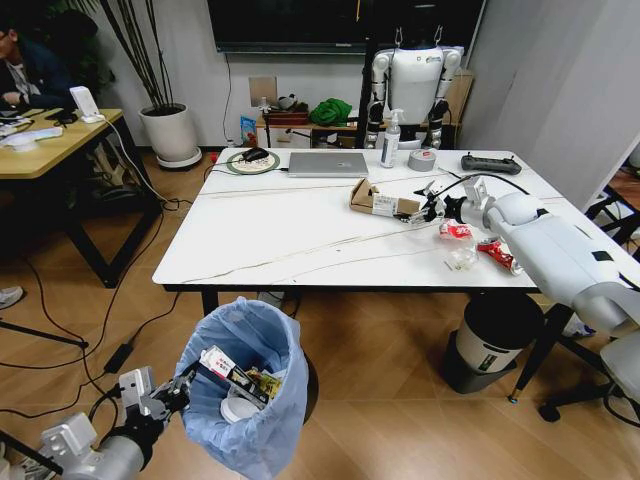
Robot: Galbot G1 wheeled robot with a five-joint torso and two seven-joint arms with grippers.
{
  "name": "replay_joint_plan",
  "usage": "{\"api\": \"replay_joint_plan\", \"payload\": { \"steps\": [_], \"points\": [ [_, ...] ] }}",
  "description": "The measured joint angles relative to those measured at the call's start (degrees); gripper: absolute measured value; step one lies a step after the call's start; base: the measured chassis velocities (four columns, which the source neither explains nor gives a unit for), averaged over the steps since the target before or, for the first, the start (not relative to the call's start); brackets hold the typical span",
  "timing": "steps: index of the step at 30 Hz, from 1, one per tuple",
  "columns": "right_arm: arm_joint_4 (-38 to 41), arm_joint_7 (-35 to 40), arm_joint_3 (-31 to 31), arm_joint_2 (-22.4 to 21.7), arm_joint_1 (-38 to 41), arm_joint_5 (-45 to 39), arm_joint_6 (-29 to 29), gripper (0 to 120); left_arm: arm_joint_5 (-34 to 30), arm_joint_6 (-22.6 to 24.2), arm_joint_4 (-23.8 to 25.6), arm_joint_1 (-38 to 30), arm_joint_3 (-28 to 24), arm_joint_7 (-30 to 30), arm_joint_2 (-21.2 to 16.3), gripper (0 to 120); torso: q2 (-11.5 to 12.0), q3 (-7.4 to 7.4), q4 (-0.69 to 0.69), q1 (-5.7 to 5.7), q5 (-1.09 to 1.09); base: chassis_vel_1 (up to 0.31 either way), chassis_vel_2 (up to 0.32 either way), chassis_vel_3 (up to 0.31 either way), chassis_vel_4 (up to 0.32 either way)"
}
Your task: Pick up the trash bin and place the trash from the table into it.
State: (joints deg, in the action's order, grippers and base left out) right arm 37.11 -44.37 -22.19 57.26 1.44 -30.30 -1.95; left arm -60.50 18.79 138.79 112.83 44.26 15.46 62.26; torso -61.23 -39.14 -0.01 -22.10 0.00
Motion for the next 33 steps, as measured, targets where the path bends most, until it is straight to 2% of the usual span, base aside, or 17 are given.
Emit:
{"api": "replay_joint_plan", "payload": {
  "steps": [2,4,7,11,15,18,19,23,26,28,33],
  "points": [
    [-0.55,0.08,0.26,0.3,-0.01,0.08,0.0,97,-0.07,0.0,-0.03,-0.02,0.0,0.01,-0.06,0,0.0,0.0,0.01,0.0,0.0,0.0,0.0,0.0,0.0],
    [-0.8,0.25,0.44,0.38,-0.18,0.09,0.01,88,-0.17,0.0,-0.04,-0.02,0.0,0.02,-0.13,0,0.0,0.0,0.0,0.0,0.0,0.0,0.0,0.0,0.0],
    [-0.78,0.36,0.44,0.32,-0.28,0.09,0.03,81,-0.18,0.0,-0.06,-0.02,0.01,0.02,-0.14,0,0.0,0.0,0.0,0.0,0.0,0.0,0.0,0.0,0.0],
    [-0.4,0.42,0.44,0.01,-0.63,0.02,0.23,62,-0.11,0.0,-0.07,0.04,0.01,0.02,-0.07,0,0.0,0.0,0.0,0.0,0.01,0.0,0.0,0.0,0.0],
    [-0.15,0.42,0.44,-0.23,-0.82,-0.04,0.38,52,-0.05,0.0,-0.08,0.1,0.02,0.02,-0.07,0,0.0,0.0,0.0,0.01,0.0,0.0,0.0,0.0,0.0],
    [0.01,0.28,0.32,-0.47,-0.89,-0.15,0.39,36,0.02,0.0,-0.14,0.1,0.08,0.02,-0.01,0,0.0,0.0,0.0,0.01,0.0,0.0,0.0,0.0,0.0],
    [0.01,0.28,0.32,-0.47,-0.89,-0.15,0.39,36,0.02,0.0,-0.14,0.1,0.08,0.02,-0.01,0,0.0,0.0,0.0,0.01,0.0,0.0,0.0,0.0,0.0],
    [-0.05,0.22,0.24,-0.44,-0.89,-0.29,0.44,21,0.15,0.0,-0.23,0.05,-0.03,0.02,0.09,0,0.0,0.0,0.0,0.01,0.0,0.0,0.0,0.0,0.0],
    [-0.06,0.12,0.09,-0.43,-0.89,-0.3,0.44,16,0.16,-0.01,-0.27,-0.02,-0.07,0.02,0.1,0,0.0,0.0,0.0,0.01,0.0,0.0,0.0,0.0,0.0],
    [-0.06,-0.1,-0.07,-0.43,-0.89,-0.29,0.44,3,0.16,-0.01,-0.28,-0.05,-0.13,0.02,0.1,0,0.0,0.0,0.0,0.01,0.0,0.0,0.0,0.0,0.0],
    [0.72,-0.92,0.51,-0.34,-1.11,-0.4,-0.51,0,-0.02,-0.02,-0.36,-0.17,-0.17,0.03,-0.08,0,0.0,0.0,0.0,0.01,0.01,0.0,0.0,0.0,0.0]
  ]
}}
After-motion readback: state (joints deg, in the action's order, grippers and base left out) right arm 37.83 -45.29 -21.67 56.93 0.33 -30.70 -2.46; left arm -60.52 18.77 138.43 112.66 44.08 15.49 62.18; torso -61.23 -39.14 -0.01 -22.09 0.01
